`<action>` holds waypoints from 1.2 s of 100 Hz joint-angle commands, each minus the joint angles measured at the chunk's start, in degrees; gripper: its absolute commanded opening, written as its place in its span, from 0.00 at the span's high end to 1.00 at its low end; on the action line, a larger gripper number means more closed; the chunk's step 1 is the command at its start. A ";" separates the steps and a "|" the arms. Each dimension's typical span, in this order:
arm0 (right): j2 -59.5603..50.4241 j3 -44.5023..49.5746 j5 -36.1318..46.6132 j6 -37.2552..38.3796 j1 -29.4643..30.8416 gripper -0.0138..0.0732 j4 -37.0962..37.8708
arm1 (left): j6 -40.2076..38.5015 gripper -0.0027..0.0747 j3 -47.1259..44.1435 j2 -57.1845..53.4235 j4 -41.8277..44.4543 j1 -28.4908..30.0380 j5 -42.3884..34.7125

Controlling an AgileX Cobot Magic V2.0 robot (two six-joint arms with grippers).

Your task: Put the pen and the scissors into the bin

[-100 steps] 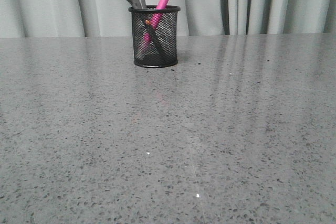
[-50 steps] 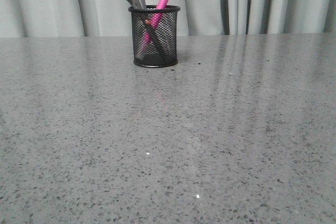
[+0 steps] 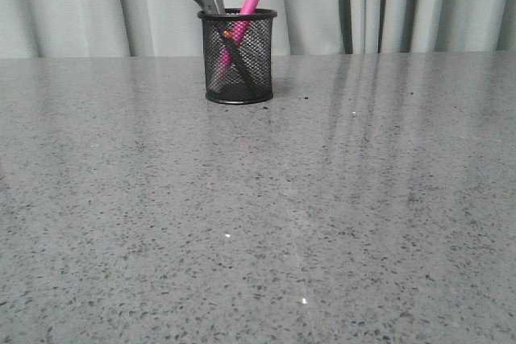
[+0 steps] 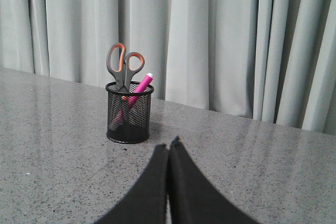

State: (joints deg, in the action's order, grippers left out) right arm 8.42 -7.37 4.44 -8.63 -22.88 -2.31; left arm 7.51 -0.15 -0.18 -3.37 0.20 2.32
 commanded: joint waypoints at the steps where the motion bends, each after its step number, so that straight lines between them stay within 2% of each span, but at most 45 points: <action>1: 0.39 -1.49 4.50 -0.24 0.45 0.91 -0.06 | -0.67 0.99 -2.49 -1.94 0.75 -0.97 -4.01; 86: 0.39 -1.40 4.50 -0.24 0.45 0.91 -0.06 | -0.67 0.99 -2.49 -1.94 0.12 -0.86 -3.53; 90: 0.39 -1.09 4.75 -0.24 0.45 0.91 1.54 | -0.67 0.99 -2.49 -1.94 0.12 -0.86 -3.53; 101: 0.39 -0.63 1.95 1.09 3.46 0.91 3.24 | -0.67 0.99 -2.49 -1.94 0.12 -0.86 -3.53; 120: 0.39 3.60 0.75 2.44 14.83 0.91 1.79 | -0.67 0.99 -2.49 -1.94 0.12 -0.86 -3.53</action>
State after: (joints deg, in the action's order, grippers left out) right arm 8.42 -4.01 1.77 -6.60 -12.41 0.00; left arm 7.47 -0.15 -0.18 -3.00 -0.31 2.69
